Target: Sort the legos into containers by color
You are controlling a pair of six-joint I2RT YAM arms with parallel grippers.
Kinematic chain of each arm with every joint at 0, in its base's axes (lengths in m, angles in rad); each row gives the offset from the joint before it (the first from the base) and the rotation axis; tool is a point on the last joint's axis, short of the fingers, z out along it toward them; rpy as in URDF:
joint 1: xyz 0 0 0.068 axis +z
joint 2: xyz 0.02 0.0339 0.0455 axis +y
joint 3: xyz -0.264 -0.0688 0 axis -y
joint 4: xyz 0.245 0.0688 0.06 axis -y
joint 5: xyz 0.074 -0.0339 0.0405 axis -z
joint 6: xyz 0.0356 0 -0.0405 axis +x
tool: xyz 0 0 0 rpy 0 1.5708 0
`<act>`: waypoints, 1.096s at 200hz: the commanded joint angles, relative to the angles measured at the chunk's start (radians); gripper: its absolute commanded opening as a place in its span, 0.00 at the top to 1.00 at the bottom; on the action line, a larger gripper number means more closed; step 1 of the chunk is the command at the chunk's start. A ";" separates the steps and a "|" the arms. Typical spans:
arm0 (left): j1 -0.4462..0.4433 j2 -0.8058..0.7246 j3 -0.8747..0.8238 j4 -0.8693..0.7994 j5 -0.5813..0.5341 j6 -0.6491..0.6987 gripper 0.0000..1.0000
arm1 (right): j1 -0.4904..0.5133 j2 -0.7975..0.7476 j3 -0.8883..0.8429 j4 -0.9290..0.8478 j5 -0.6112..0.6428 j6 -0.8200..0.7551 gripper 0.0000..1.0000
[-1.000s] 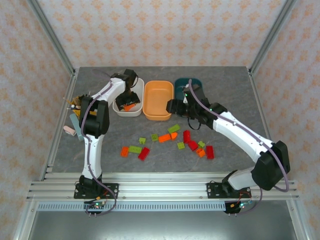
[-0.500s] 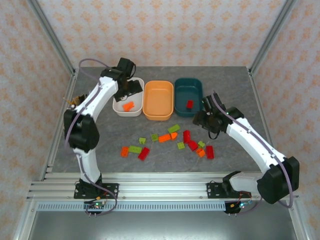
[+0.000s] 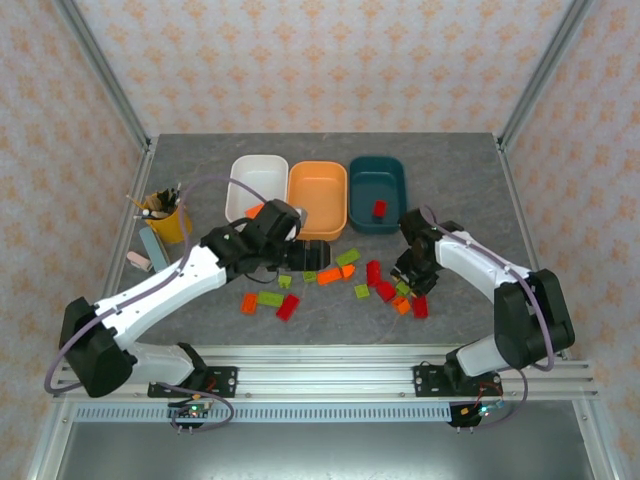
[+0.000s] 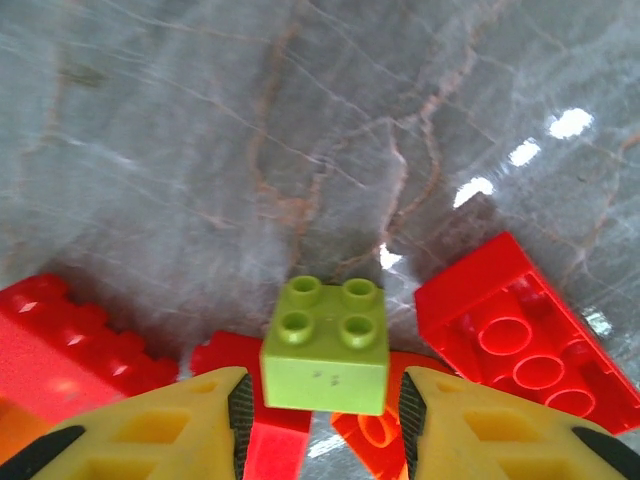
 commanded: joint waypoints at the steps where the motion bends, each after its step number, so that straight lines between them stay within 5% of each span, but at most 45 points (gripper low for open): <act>1: -0.009 -0.053 -0.033 0.074 -0.003 -0.032 0.11 | -0.003 0.003 -0.015 -0.006 -0.003 0.048 0.54; 130: -0.016 -0.045 -0.013 0.086 -0.009 -0.039 0.11 | -0.005 0.093 -0.034 0.111 -0.020 0.019 0.47; 166: -0.017 -0.049 -0.016 0.090 -0.015 -0.045 0.12 | -0.005 0.133 -0.015 0.127 -0.013 0.010 0.52; 219: -0.019 -0.063 -0.025 0.091 -0.039 -0.064 0.12 | -0.003 0.075 0.037 0.069 0.045 -0.040 0.75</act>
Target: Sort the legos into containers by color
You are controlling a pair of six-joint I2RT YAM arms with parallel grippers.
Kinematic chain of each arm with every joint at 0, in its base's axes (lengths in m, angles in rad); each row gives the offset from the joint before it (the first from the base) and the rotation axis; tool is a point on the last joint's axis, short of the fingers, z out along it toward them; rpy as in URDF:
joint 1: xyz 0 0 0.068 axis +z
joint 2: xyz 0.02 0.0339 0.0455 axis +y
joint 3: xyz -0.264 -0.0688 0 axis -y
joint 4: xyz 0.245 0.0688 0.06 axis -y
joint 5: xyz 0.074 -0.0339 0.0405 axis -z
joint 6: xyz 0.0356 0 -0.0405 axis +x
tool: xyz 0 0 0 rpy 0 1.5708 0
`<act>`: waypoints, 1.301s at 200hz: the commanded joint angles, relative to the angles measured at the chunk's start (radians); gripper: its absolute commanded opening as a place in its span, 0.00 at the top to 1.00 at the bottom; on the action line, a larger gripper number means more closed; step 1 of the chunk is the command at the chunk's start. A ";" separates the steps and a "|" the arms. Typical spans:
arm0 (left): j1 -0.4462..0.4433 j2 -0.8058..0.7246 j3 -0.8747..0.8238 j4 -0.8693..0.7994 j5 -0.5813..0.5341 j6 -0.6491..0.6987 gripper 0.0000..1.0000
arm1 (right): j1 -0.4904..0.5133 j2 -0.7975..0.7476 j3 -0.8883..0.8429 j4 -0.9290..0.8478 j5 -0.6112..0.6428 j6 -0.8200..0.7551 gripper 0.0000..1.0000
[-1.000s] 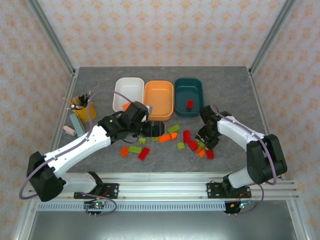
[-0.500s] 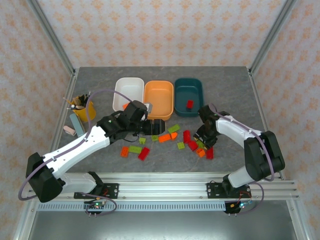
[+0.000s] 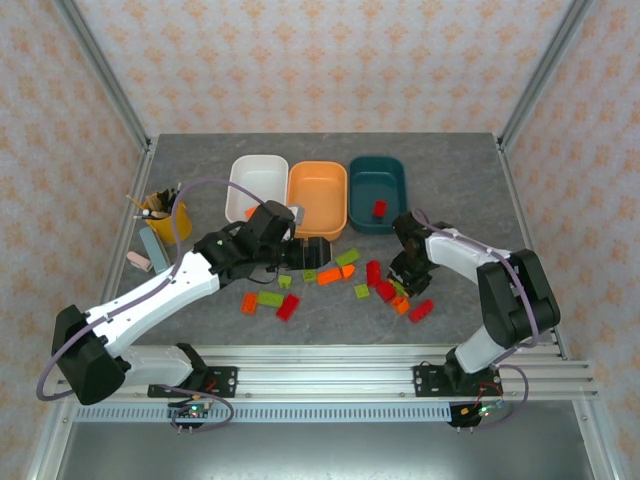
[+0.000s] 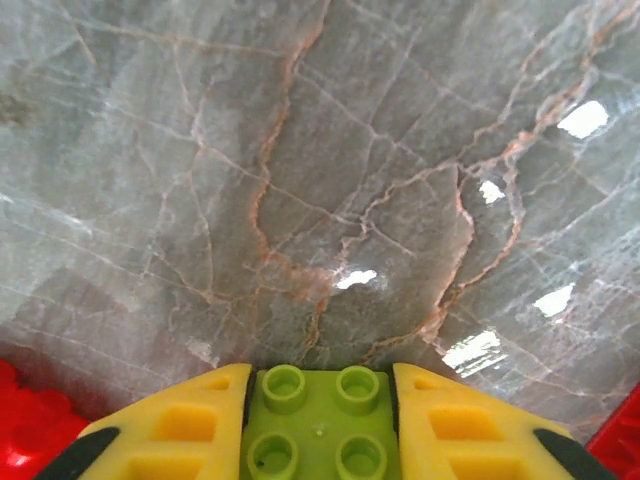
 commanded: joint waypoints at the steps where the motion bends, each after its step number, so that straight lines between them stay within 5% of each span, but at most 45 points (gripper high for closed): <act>1: -0.010 -0.022 0.001 0.023 -0.037 -0.024 0.12 | -0.002 -0.054 0.046 -0.044 0.060 -0.037 0.75; 49: -0.008 -0.123 0.059 -0.053 -0.214 -0.057 0.12 | 0.161 -0.038 0.349 -0.076 0.159 -0.253 0.75; 92: 0.014 -0.175 0.086 -0.182 -0.396 -0.125 0.12 | 0.237 0.308 0.744 -0.059 0.116 -0.330 0.75; 169: 0.052 -0.273 -0.040 -0.305 -0.416 -0.264 0.13 | 0.229 0.902 1.465 -0.307 0.093 -0.354 0.68; 233: 0.109 -0.364 -0.214 -0.424 -0.335 -0.445 0.14 | 0.250 0.819 1.504 -0.318 0.091 -0.447 0.43; 260: 0.188 -0.326 -0.326 -0.369 -0.216 -0.595 0.13 | 0.296 0.529 1.192 -0.122 0.128 -0.549 0.41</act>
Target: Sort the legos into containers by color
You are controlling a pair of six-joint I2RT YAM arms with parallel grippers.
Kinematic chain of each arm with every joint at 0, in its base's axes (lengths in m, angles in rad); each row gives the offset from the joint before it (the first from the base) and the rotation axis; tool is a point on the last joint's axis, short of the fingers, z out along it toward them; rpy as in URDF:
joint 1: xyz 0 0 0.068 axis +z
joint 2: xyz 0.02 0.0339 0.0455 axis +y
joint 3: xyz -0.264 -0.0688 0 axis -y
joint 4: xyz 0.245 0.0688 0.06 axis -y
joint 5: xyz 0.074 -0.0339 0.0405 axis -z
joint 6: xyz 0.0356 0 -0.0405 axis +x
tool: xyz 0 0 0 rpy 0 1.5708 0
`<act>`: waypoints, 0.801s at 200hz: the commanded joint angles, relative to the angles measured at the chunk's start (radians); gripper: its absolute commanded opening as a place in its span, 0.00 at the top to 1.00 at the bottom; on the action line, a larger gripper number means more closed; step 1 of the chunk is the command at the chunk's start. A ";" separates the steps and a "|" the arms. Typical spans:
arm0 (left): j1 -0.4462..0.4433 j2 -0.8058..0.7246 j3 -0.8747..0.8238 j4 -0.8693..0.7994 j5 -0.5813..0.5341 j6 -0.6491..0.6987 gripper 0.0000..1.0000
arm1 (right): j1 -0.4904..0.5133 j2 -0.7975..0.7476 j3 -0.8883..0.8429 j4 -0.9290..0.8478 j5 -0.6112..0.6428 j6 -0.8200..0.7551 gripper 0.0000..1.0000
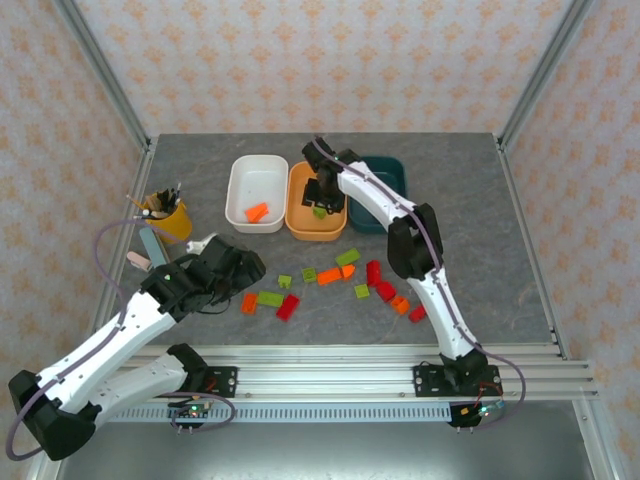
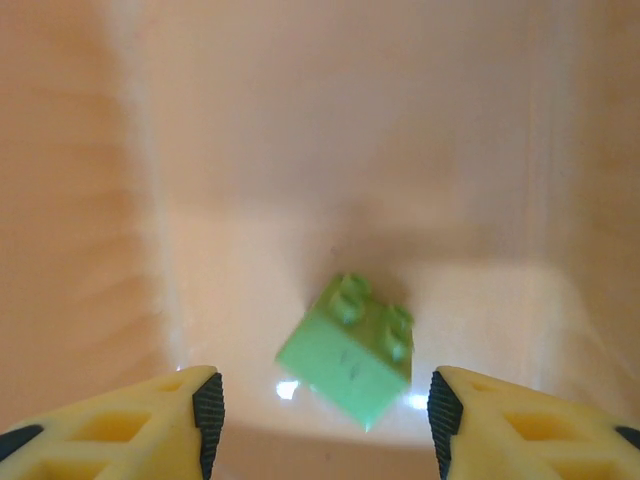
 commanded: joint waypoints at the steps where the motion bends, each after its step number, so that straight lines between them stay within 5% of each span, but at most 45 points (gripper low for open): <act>1: 0.060 0.033 -0.081 -0.008 0.093 -0.179 0.13 | 0.052 -0.318 -0.217 0.140 0.045 -0.117 0.41; 34: 0.111 0.084 -0.167 0.114 0.115 -0.430 0.12 | 0.114 -0.672 -0.735 0.435 -0.036 -0.198 0.38; 71: 0.117 0.141 -0.244 0.221 0.116 -0.675 0.11 | 0.139 -0.896 -1.072 0.556 -0.159 -0.194 0.36; 136: 0.118 0.307 -0.255 0.358 0.130 -0.704 0.11 | 0.148 -1.055 -1.240 0.565 -0.183 -0.192 0.36; 160: 0.118 0.336 -0.255 0.348 0.122 -0.694 0.20 | 0.148 -1.058 -1.242 0.565 -0.178 -0.183 0.36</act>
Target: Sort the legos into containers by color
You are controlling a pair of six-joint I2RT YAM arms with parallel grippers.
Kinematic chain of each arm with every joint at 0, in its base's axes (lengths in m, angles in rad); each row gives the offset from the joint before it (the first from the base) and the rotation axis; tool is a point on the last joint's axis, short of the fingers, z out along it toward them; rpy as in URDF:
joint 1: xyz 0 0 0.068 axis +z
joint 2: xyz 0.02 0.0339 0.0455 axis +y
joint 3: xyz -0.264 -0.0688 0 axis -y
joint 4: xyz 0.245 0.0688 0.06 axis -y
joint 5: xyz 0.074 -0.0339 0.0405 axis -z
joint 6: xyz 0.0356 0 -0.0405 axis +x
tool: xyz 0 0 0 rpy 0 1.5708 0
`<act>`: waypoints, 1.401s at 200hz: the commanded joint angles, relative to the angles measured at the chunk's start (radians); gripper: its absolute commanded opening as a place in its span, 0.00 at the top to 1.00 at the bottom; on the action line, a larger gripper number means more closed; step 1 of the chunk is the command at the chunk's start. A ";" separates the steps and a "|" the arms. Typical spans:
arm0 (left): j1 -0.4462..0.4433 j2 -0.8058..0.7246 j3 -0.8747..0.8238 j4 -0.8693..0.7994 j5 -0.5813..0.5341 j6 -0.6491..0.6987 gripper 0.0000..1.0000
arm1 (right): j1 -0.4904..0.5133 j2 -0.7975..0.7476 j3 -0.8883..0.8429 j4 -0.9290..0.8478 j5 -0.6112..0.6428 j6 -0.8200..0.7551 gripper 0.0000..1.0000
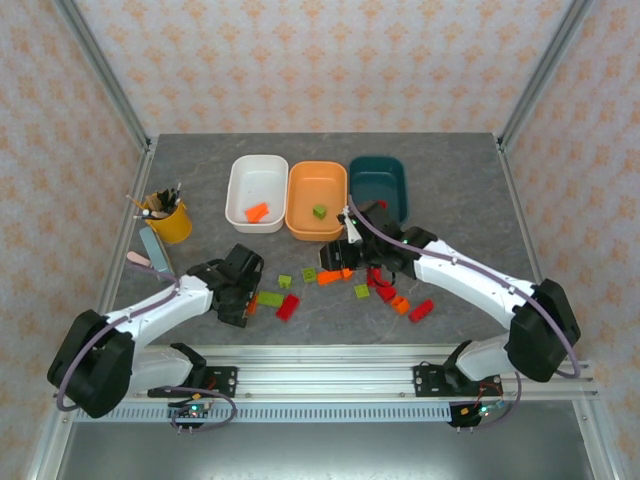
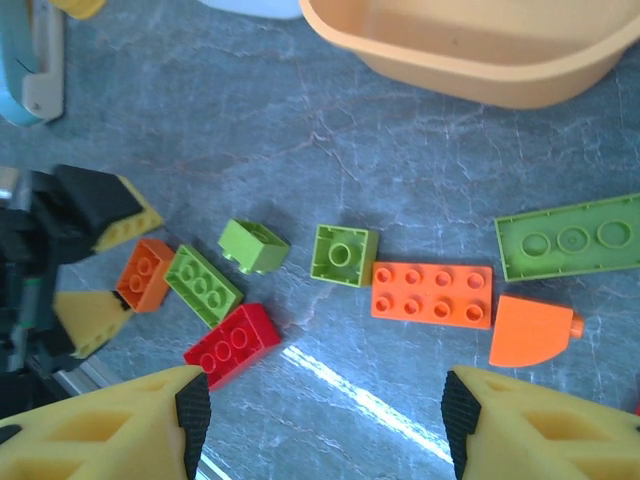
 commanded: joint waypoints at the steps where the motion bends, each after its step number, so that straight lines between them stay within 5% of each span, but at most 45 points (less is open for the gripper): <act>1: 0.007 0.018 0.000 0.012 -0.013 -0.021 0.21 | 0.005 -0.024 -0.008 0.028 -0.004 -0.002 0.36; 52: 0.008 0.027 -0.029 0.039 -0.026 -0.024 0.42 | 0.005 -0.009 0.009 0.032 0.007 0.011 0.38; 89: 0.018 -0.010 0.011 -0.049 -0.061 0.022 0.43 | 0.005 -0.004 0.027 0.029 0.024 0.016 0.39; 136: 0.100 -0.035 0.286 -0.235 -0.170 0.310 0.45 | 0.001 -0.040 0.073 0.007 0.127 0.031 0.39; 200: 0.252 0.473 0.860 -0.287 -0.005 0.823 0.44 | -0.060 -0.066 0.121 0.091 0.155 0.109 0.39; 248: 0.280 0.804 1.173 -0.345 0.128 0.962 0.42 | -0.099 -0.111 0.095 0.058 0.169 0.135 0.39; 280: 0.284 0.870 1.192 -0.382 0.093 0.973 0.38 | -0.116 -0.157 0.039 -0.007 0.247 0.182 0.38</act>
